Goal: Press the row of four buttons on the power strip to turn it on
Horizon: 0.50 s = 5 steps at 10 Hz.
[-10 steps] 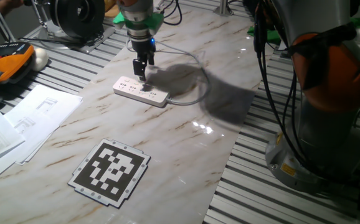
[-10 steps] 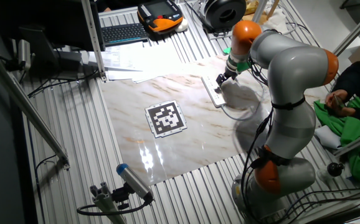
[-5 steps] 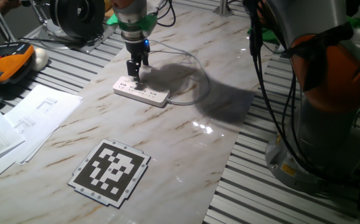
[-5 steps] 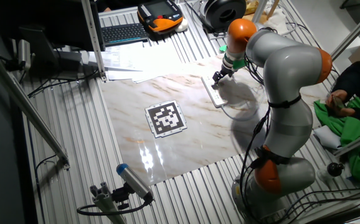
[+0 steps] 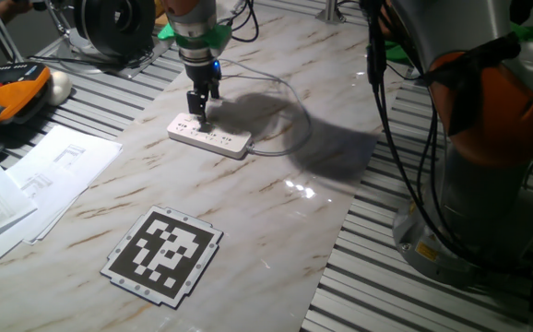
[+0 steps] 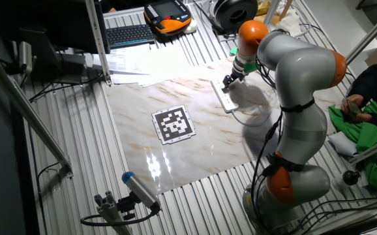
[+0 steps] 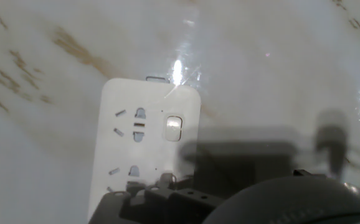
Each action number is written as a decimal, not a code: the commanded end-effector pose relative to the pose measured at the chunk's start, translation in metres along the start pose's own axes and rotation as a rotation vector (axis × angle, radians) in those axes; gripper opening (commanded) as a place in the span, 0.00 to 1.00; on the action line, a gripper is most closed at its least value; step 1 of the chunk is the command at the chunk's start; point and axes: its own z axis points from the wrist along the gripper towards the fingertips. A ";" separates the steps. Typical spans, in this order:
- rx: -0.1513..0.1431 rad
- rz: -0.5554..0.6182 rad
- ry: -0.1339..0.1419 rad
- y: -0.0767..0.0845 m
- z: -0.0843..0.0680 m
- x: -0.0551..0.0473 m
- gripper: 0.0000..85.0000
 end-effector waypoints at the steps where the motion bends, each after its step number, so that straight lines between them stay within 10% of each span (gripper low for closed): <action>1: -0.002 -0.001 -0.002 0.000 0.002 -0.001 1.00; 5: -0.010 -0.006 -0.004 -0.002 0.009 -0.001 1.00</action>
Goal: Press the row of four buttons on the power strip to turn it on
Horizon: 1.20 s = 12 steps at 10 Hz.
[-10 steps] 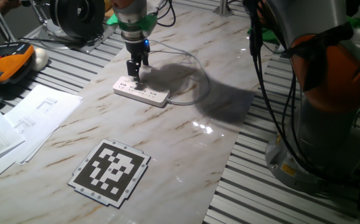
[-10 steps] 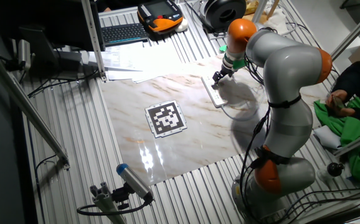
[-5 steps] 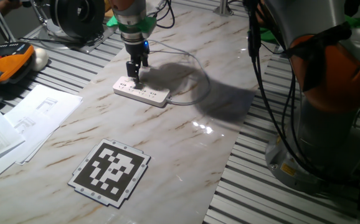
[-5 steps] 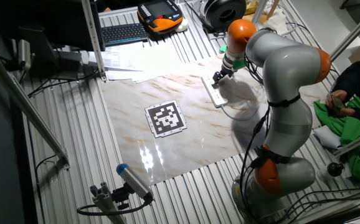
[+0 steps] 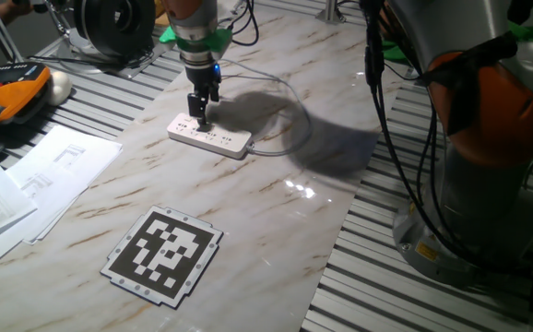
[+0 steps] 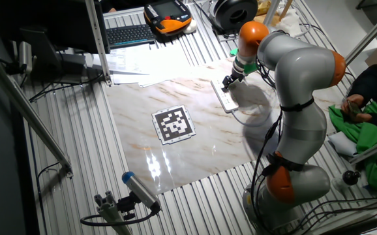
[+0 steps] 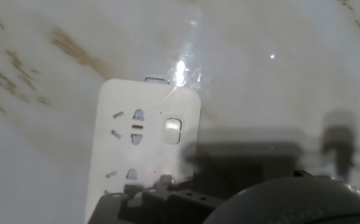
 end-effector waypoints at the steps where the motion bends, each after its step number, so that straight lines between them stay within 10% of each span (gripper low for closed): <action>1: -0.003 -0.001 0.002 0.000 0.005 0.001 1.00; 7: 0.015 0.025 0.033 0.003 -0.042 0.004 1.00; 12: 0.026 0.046 0.014 0.009 -0.037 -0.006 1.00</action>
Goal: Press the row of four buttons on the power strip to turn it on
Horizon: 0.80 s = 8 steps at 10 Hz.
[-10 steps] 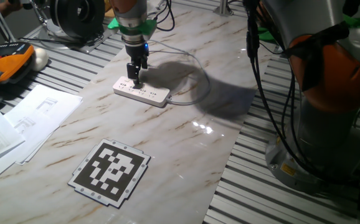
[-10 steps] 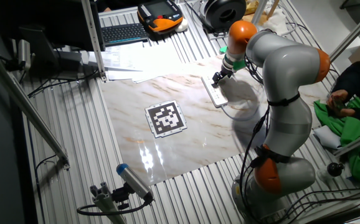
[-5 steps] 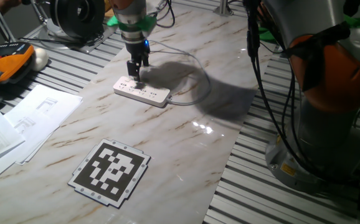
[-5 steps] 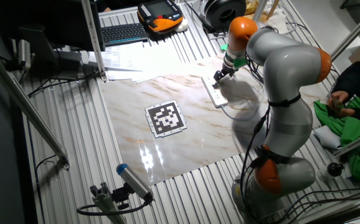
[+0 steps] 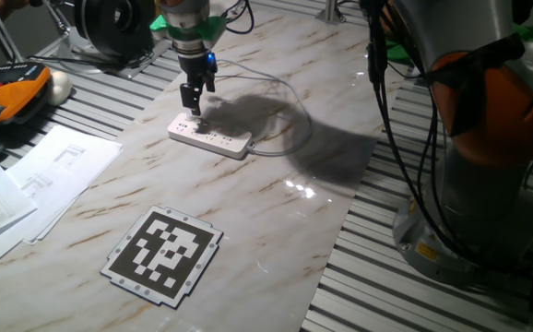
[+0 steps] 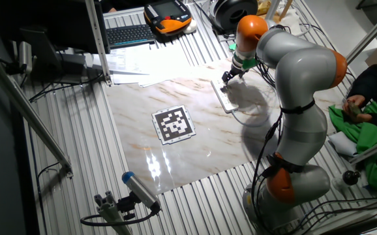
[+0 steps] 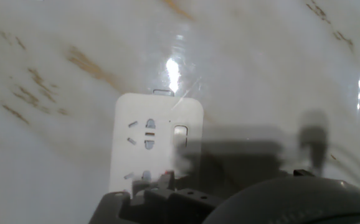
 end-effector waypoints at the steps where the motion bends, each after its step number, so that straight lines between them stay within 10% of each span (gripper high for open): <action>1: 0.002 0.000 0.007 0.000 -0.001 0.000 1.00; 8: 0.026 0.095 0.030 0.000 -0.003 0.001 1.00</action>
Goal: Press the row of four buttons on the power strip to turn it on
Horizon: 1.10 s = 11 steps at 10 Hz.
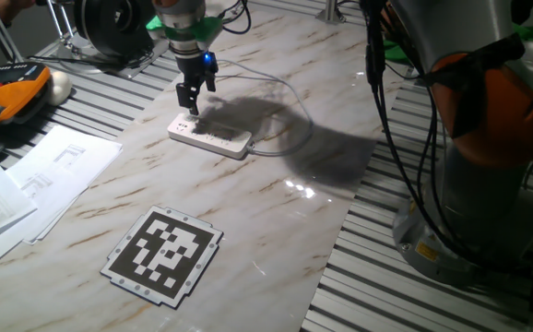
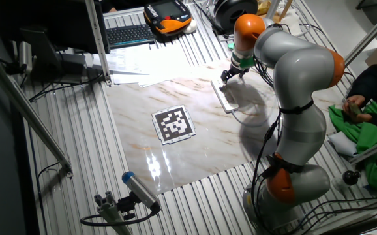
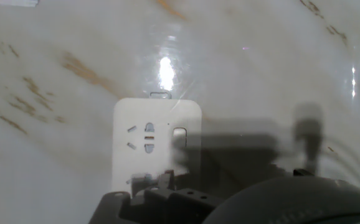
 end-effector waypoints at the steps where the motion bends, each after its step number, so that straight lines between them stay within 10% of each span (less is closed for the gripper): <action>1: -0.002 0.003 0.001 0.000 0.000 0.000 1.00; 5: -0.002 -0.037 0.011 -0.003 0.002 -0.030 1.00; 11: -0.016 -0.055 0.000 -0.007 0.025 -0.038 1.00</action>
